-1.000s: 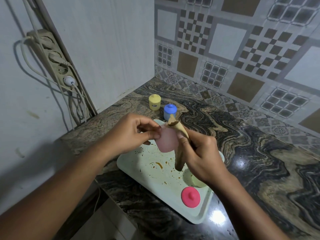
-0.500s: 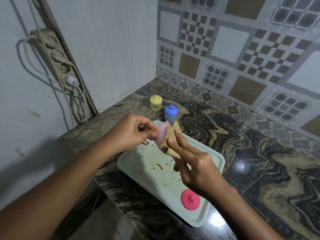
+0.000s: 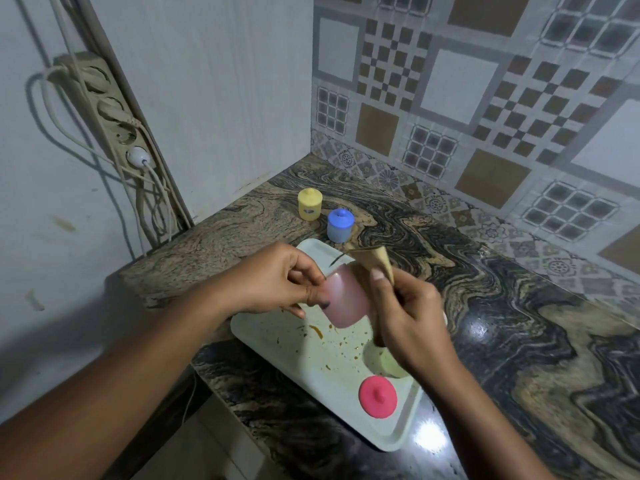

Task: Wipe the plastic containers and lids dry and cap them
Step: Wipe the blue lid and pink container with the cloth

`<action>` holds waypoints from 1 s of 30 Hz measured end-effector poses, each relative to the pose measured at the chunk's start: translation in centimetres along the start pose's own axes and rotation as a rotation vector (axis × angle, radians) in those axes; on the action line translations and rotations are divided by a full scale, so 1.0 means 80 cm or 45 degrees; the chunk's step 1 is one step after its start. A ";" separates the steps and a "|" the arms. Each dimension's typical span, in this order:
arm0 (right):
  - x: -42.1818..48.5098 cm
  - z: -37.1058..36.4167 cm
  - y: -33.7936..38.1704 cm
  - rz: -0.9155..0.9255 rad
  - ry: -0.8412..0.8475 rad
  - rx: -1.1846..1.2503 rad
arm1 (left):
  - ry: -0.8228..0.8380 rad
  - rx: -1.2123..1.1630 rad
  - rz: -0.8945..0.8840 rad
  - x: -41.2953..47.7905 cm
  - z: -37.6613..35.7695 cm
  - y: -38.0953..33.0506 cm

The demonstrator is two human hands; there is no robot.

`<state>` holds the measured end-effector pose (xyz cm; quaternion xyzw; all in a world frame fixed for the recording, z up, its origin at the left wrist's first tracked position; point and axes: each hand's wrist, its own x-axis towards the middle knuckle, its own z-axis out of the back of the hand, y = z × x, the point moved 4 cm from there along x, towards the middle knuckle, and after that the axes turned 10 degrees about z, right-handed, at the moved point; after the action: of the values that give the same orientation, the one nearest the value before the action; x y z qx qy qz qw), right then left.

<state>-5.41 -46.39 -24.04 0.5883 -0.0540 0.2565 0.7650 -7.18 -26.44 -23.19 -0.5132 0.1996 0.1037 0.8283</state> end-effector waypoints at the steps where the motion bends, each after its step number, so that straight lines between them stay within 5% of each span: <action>1: 0.001 -0.005 0.001 0.011 0.043 -0.040 | 0.017 -0.009 0.008 0.001 0.001 0.000; 10: -0.013 -0.021 -0.007 0.493 0.349 -0.384 | -0.197 -0.122 -0.080 0.002 0.017 -0.001; 17: -0.042 -0.017 -0.029 0.281 0.551 -0.349 | -0.359 -0.027 -0.084 0.010 0.038 0.013; 30: -0.057 -0.003 -0.014 -0.187 0.265 -0.087 | -0.515 0.586 -0.312 0.088 -0.013 -0.021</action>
<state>-8.89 -47.89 -26.88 0.5345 0.0602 0.2576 0.8027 -0.49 -28.36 -25.29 -0.3019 -0.0141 0.0553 0.9516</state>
